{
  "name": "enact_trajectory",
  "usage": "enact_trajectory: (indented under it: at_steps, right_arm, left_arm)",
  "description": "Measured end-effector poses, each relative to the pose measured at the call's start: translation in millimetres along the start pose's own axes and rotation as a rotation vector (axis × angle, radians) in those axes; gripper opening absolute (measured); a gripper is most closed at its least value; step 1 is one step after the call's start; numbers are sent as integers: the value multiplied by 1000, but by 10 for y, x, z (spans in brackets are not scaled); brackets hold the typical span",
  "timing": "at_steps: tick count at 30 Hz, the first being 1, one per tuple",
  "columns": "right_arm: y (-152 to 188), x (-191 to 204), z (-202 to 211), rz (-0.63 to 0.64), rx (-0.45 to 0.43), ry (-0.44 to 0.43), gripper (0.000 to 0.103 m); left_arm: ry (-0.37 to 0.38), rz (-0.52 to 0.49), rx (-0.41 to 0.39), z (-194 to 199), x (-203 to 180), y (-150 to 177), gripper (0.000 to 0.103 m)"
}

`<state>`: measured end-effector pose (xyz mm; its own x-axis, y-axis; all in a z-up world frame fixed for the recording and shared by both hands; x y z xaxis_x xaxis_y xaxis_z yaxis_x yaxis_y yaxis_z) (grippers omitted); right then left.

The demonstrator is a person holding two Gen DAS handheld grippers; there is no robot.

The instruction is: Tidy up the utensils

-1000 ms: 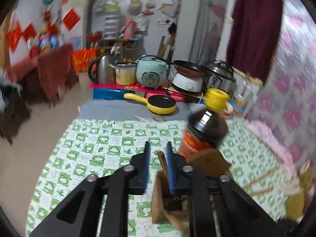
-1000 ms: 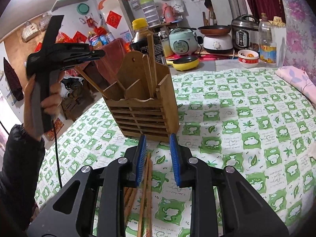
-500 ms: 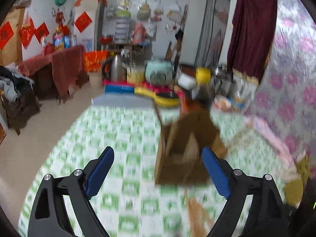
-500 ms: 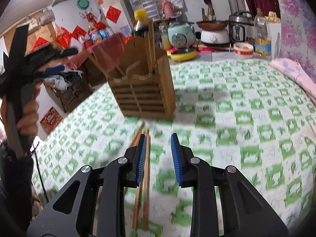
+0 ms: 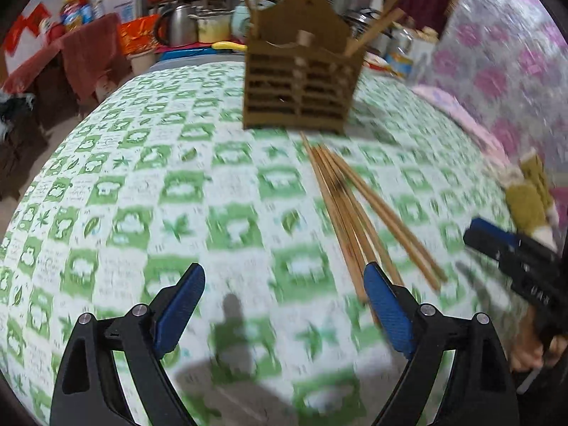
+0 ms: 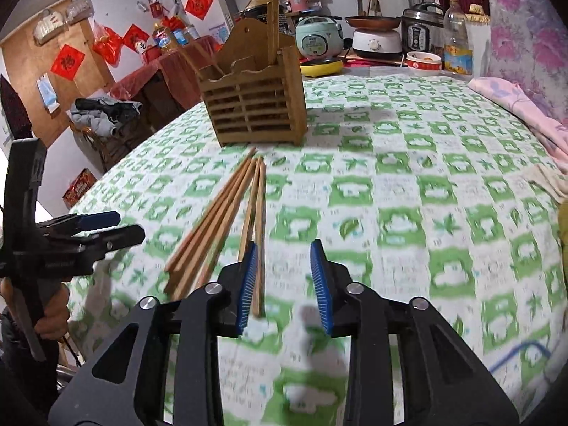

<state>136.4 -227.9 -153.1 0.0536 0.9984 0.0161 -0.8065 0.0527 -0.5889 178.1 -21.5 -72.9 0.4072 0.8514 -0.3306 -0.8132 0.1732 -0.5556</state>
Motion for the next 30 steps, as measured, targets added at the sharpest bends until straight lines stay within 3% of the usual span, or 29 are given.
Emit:
enact_trajectory:
  at_steps: [11, 15, 19, 24, 26, 30]
  right_arm:
    - [168, -45, 13, -7, 17, 6, 36]
    - [157, -52, 4, -11, 16, 3, 37]
    - [150, -74, 4, -28, 14, -9, 41]
    - [157, -97, -16, -46, 25, -25, 42]
    - [162, -87, -18, -44, 26, -24, 42]
    - [164, -95, -20, -44, 26, -25, 42]
  left_arm:
    - [-81, -180, 69, -225, -348, 293, 89]
    - [-65, -135, 106, -319, -286, 247, 89]
    - [-55, -88, 89, -249, -173, 201, 89]
    - [-132, -55, 91, -263, 3, 164, 89]
    - [-106, -36, 91, -254, 21, 163, 89]
    - [-79, -88, 74, -208, -109, 203, 89]
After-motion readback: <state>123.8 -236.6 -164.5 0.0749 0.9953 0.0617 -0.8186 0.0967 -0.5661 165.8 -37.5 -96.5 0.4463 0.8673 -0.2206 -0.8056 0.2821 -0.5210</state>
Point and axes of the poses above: each gripper's, at about its wrist camera, not at the fingertips, and z roughly against the way its jaws point, x to its left, y to its underside, the point moved 5 cm from there along -z, roughly the way its jaws point, and after that the axes turned 13 degrees about y, right-handed, at the moved point
